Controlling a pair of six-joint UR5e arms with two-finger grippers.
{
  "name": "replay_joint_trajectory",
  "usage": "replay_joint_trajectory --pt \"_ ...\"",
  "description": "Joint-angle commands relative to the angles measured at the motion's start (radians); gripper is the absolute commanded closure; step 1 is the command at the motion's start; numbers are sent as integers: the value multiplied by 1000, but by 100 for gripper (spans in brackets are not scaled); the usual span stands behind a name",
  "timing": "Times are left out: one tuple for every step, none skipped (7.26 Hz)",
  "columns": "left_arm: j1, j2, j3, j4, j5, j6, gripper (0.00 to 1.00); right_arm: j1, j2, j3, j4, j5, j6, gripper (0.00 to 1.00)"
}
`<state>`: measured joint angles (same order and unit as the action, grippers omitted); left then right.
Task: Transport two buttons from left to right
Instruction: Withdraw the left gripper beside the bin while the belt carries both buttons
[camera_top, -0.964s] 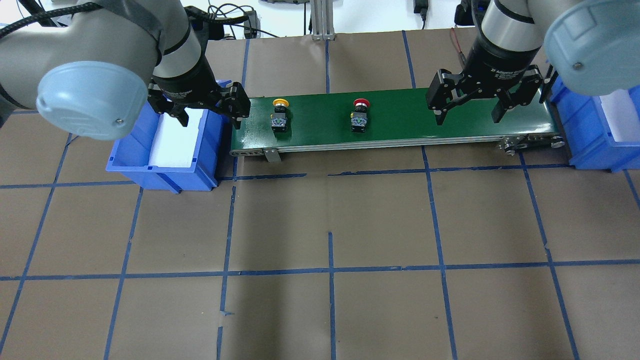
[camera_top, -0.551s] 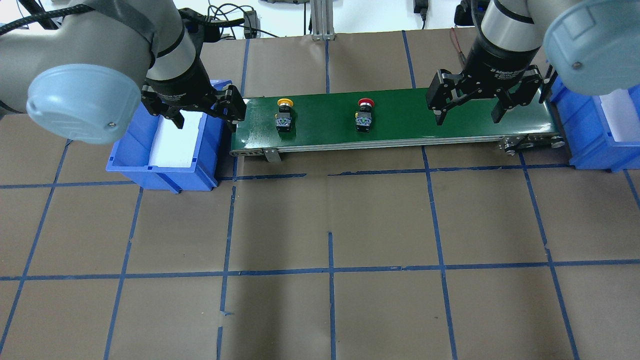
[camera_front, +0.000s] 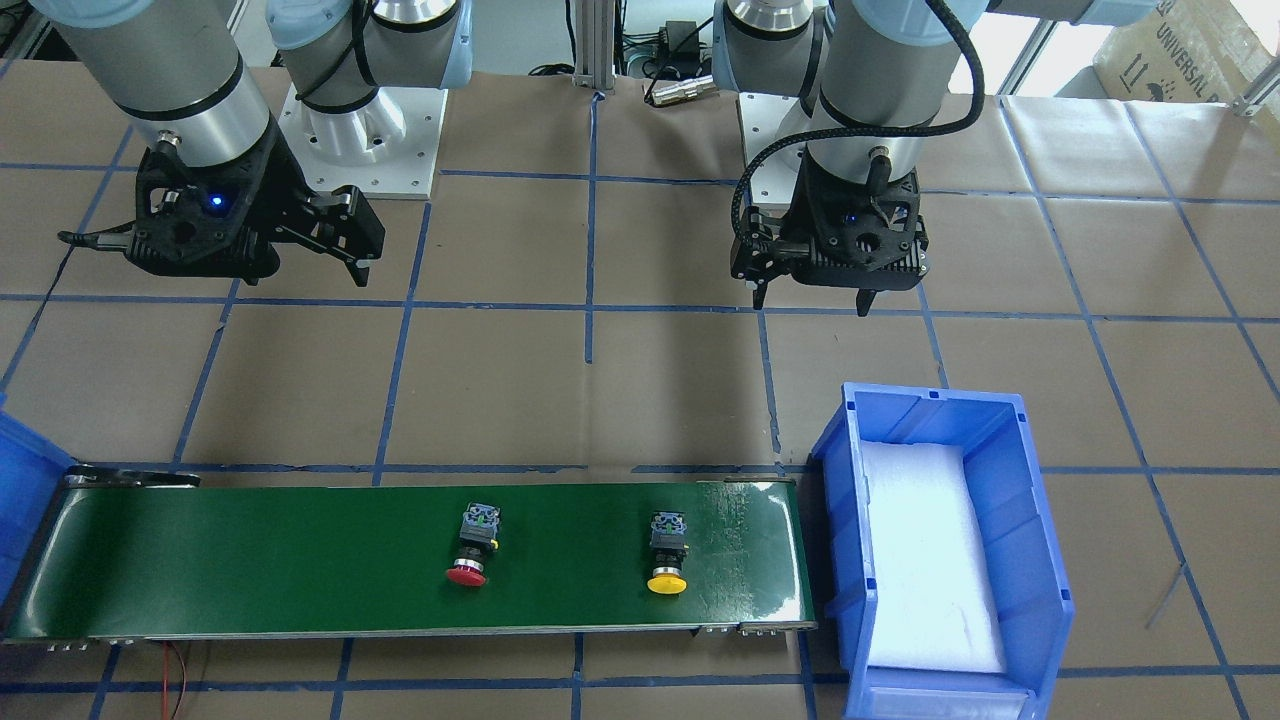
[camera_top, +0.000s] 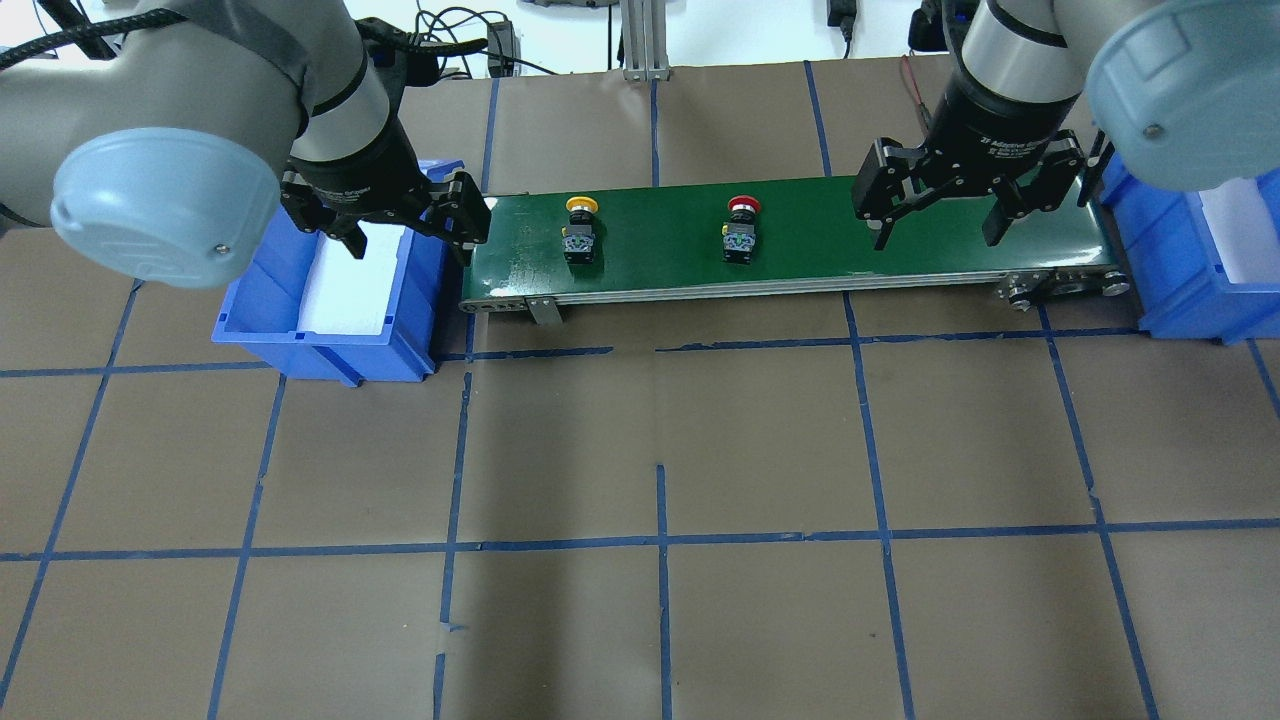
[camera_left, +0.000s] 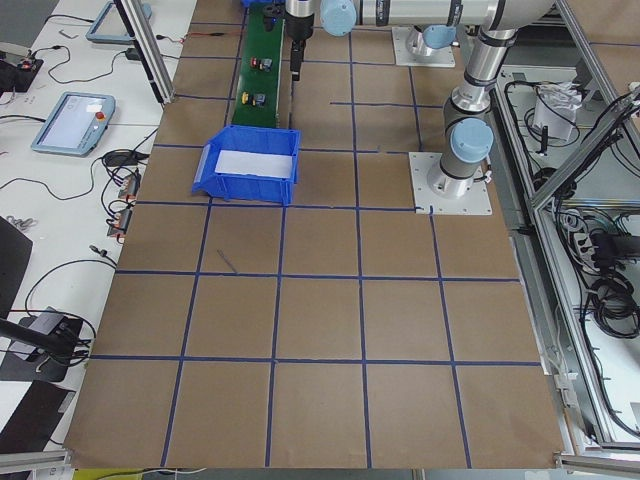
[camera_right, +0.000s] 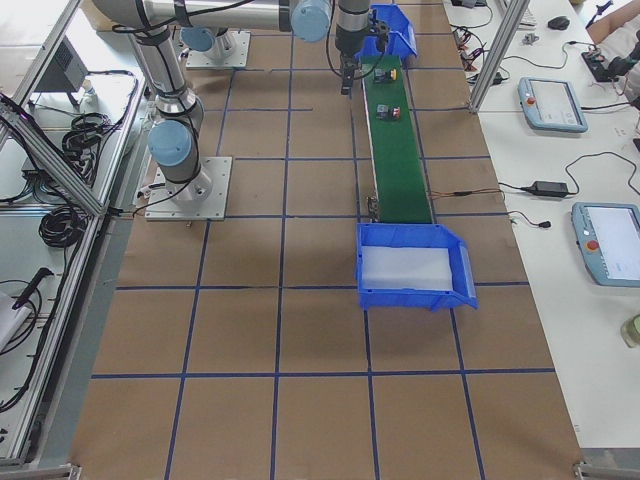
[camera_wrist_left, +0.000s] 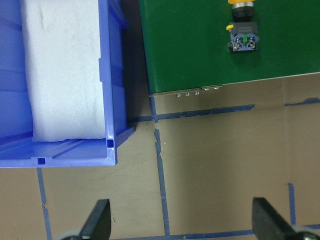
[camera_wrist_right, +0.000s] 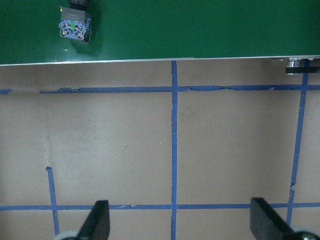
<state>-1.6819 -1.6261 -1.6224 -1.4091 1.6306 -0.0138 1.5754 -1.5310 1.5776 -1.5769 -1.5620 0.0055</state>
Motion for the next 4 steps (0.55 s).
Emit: replay_joint_trajectory --pt "-2 0 -1 -1 0 0 0 0 0 -1 -2 -1 -5 0" --pt "-2 0 -1 -1 0 0 0 0 0 -1 0 -1 -5 0" --pt "-4 0 -2 -1 0 0 0 0 0 -1 0 -1 -5 0" --pt "-2 0 -2 -5 0 0 0 0 0 -1 0 -1 -4 0"
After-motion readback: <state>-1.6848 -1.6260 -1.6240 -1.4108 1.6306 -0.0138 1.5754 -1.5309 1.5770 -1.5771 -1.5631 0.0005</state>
